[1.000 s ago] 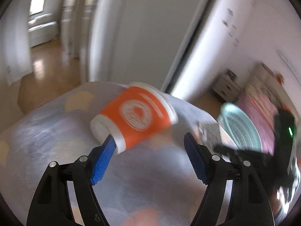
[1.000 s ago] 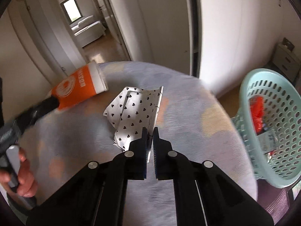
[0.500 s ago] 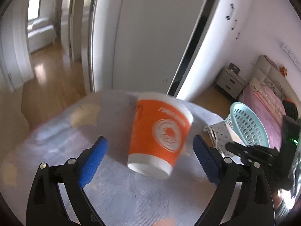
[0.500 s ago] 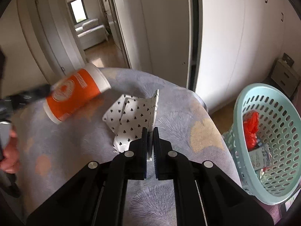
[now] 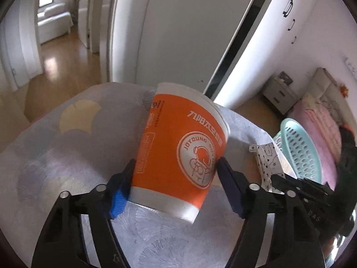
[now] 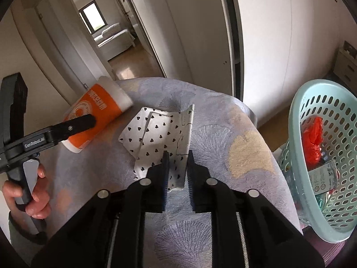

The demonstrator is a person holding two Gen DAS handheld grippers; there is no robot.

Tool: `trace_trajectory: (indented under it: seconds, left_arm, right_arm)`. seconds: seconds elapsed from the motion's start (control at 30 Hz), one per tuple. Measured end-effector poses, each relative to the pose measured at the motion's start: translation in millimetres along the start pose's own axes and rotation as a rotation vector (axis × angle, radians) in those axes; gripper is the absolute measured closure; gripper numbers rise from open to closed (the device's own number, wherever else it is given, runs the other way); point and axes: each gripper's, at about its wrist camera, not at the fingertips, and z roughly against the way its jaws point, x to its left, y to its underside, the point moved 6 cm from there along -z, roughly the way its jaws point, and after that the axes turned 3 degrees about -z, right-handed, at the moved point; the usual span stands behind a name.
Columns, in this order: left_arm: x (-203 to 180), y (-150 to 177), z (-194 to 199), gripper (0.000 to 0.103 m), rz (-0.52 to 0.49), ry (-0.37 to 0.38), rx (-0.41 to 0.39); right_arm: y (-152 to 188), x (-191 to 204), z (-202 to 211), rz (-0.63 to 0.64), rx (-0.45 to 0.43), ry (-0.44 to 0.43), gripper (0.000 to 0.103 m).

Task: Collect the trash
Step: 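Grasp the orange paper cup with the left tool while the right tool grasps the dotted paper, then carry the orange cup and dotted paper over the basket and release both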

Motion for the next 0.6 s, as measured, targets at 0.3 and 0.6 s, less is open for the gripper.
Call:
trace_trajectory:
  seconds: [0.3, 0.6]
  left_arm:
    - [-21, 5, 25, 0.047, 0.051, -0.064, -0.065]
    - [-75, 4, 60, 0.047, 0.03, -0.028, -0.143]
  right_arm:
    - [6, 17, 18, 0.069, -0.084, -0.006, 0.1]
    - [3, -9, 79, 0.043, -0.194, 0.0, 0.1]
